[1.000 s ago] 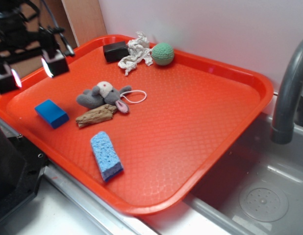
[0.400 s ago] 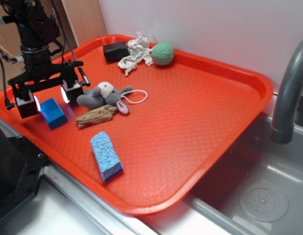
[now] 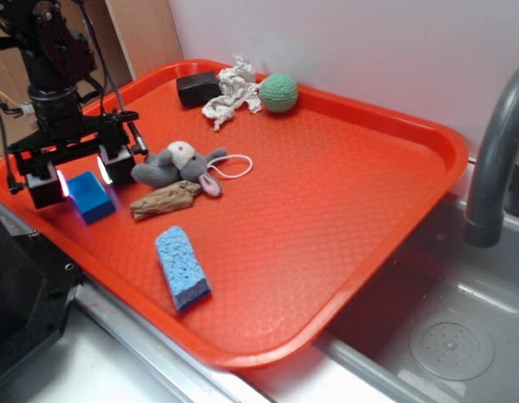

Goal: Grab the blue block.

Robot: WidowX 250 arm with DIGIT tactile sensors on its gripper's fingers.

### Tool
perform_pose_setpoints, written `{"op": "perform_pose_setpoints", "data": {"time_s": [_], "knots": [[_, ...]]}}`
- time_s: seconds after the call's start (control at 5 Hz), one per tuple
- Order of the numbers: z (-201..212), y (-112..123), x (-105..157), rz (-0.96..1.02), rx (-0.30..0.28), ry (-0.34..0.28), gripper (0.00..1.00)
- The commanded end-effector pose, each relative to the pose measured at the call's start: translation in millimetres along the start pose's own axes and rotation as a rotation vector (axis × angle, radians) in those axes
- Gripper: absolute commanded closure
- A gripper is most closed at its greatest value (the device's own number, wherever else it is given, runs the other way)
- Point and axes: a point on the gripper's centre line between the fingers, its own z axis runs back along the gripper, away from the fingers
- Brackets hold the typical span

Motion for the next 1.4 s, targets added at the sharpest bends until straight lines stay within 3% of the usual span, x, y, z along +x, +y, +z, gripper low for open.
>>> {"op": "perform_pose_setpoints", "data": {"time_s": [0.0,0.2,0.4,0.6,0.8,1.0,1.2], "knots": [[8.3,5.2,-18.0,-0.227,0.015,-0.012,1.00],[56.1,-20.3,-30.9,-0.474,-0.062,-0.023,1.00],[111.7,-27.0,-38.4,-0.721,-0.224,-0.013,1.00],[165.2,-35.6,-65.2,-0.968,-0.253,-0.055,1.00],[217.8,-47.4,-89.6,-1.220,-0.232,-0.091,1.00],[223.9,-55.5,-107.0,-1.307,-0.272,-0.113,1.00],[217.4,-59.5,-110.8,-1.303,-0.252,-0.158,1.00]]}}
